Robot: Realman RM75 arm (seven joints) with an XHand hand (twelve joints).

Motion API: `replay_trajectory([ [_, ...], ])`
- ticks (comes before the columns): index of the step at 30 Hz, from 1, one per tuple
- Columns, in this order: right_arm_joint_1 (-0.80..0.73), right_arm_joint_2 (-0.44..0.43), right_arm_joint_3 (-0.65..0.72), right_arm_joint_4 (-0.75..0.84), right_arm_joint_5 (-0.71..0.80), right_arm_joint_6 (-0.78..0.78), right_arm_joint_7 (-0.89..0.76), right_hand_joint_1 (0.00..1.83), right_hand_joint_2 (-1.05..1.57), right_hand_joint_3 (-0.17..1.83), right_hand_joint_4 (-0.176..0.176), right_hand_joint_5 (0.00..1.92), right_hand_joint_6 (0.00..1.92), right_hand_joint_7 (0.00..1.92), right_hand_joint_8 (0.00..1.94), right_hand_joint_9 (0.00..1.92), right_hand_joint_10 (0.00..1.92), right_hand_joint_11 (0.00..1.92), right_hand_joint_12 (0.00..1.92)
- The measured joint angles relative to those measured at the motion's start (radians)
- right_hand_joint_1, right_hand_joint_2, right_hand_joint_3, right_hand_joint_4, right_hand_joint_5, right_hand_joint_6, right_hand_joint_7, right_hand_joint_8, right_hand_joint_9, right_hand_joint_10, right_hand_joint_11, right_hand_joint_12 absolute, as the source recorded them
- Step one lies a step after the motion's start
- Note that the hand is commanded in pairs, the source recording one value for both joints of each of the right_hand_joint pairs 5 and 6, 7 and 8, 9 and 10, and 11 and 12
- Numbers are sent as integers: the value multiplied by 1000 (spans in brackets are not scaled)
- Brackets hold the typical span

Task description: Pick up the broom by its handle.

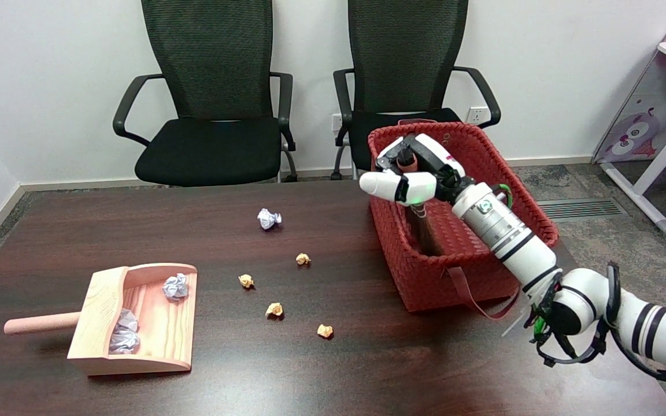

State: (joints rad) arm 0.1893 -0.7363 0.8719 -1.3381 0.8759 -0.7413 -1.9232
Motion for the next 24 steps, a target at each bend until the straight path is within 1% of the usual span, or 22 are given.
replay_trajectory([
  [1,-2,0,7,-7,0,5,-4,888,434,700,127,1920,1920,1920,1920,1920,1920,1920,1920],
  [4,-8,0,32,-33,0,27,-23,900,509,742,154,1920,1920,1920,1920,1920,1920,1920,1920],
  [5,-11,0,42,-43,0,36,-30,904,551,787,168,1920,1920,1920,1920,1920,1920,1920,1920],
  [6,-12,0,50,-51,2,46,-37,907,586,810,175,1920,1920,1920,1920,1920,1920,1920,1920],
  [8,-15,0,68,-72,7,67,-51,913,654,833,176,1920,1920,1920,1920,1920,1920,1920,1920],
  [11,-15,0,91,-105,24,96,-75,933,870,801,176,1920,1920,1920,1920,1920,1920,1920,1920],
  [18,3,0,125,-184,106,148,-175,967,977,868,176,1920,1920,1920,1920,1920,1920,1920,1920],
  [21,19,0,133,-227,172,168,-243,965,1012,871,176,1920,1920,1920,1920,1920,1920,1920,1920],
  [24,41,1,137,-271,243,181,-308,952,1078,929,176,1920,1920,1920,1920,1920,1920,1920,1920],
])
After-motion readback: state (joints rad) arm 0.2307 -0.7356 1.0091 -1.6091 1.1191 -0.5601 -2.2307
